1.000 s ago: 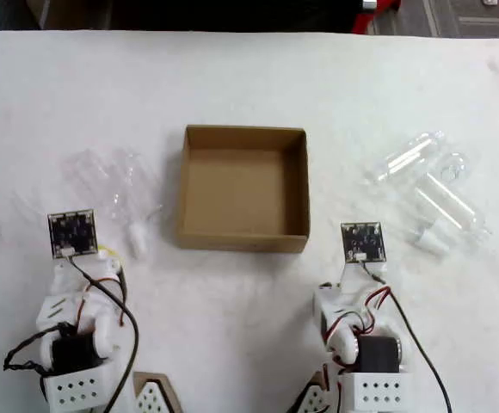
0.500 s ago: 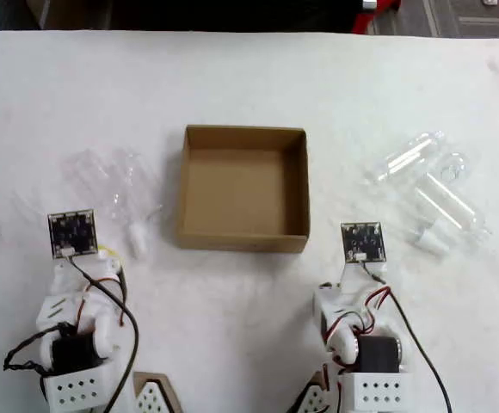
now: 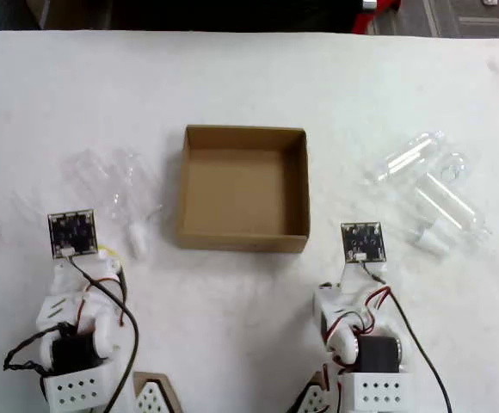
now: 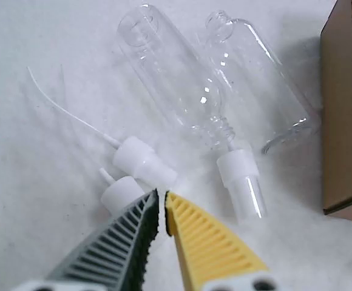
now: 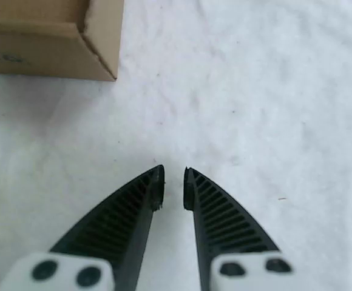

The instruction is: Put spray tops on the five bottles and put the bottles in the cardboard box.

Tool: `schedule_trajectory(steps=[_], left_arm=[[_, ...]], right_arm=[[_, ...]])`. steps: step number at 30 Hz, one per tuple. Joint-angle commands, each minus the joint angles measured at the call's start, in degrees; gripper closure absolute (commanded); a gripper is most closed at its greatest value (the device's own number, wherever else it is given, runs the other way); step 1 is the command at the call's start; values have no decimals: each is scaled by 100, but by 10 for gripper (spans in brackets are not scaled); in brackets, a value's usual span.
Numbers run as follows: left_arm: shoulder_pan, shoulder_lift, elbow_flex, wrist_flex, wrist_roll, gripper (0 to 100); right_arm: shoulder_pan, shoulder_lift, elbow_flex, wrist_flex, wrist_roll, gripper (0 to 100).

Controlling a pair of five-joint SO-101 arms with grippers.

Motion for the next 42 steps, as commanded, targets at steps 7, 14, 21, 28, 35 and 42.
schedule_trajectory(steps=[7, 14, 21, 28, 35, 42], left_arm=[[-48, -48, -26, 79, 35, 976], [-48, -48, -26, 88, 35, 976], [-48, -48, -26, 88, 35, 976], [-48, -48, -26, 88, 35, 976], [-31, -48, -26, 88, 35, 975], [207, -48, -26, 88, 35, 973]], right_arm=[[13, -22, 53, 40, 53, 957], [13, -22, 53, 40, 53, 957], [13, -22, 53, 40, 53, 957], [13, -22, 53, 40, 53, 957], [13, -22, 53, 40, 53, 957], [-4, -22, 53, 40, 53, 957]])
